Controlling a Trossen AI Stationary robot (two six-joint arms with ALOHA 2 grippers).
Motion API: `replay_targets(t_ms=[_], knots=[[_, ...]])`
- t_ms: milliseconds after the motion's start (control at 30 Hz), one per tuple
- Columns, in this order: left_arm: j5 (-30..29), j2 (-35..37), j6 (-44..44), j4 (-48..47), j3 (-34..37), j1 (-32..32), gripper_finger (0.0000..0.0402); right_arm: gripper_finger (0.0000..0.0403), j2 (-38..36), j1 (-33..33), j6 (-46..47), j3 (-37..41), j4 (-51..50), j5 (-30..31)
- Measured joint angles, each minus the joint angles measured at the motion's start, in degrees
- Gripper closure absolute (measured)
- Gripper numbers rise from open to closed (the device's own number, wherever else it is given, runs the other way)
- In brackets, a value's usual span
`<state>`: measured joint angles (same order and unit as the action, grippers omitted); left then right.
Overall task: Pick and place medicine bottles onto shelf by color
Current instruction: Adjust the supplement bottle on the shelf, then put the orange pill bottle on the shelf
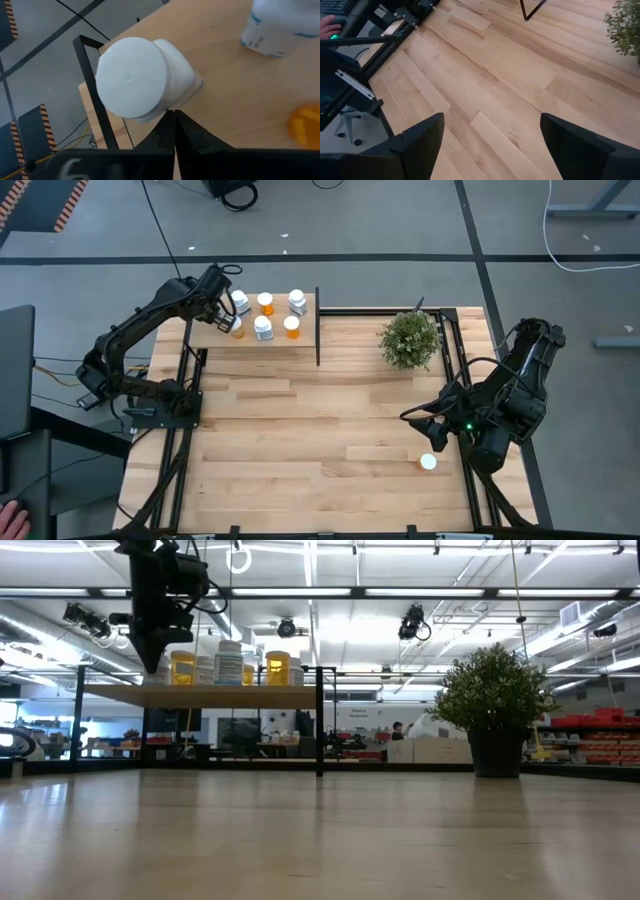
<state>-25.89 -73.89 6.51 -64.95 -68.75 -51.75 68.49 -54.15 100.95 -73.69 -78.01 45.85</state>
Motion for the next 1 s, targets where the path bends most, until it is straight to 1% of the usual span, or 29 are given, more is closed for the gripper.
replay_targets(t_ms=[467, 667, 833, 1000], knots=[[-0.5, 0.0, 0.2, 1.3, 0.0, -0.3, 0.0393, 0.0065, 0.0, 0.0, 0.0, 0.0, 0.0, 0.0], [-0.3, 0.8, 0.6, -1.6, -0.5, 0.5, 0.0399, 0.0065, 0.0, 0.0, -0.1, 0.0, 0.0, 0.0], [0.2, 0.8, 2.2, -5.8, -5.6, 2.3, 0.0390, 0.0065, 0.0, 0.0, -0.2, 0.0, 0.0, 0.0], [0.2, 0.8, 4.9, -10.0, -12.0, 6.9, 0.0395, 0.0065, 0.0, 0.0, -0.2, 0.0, 0.0, 0.0]])
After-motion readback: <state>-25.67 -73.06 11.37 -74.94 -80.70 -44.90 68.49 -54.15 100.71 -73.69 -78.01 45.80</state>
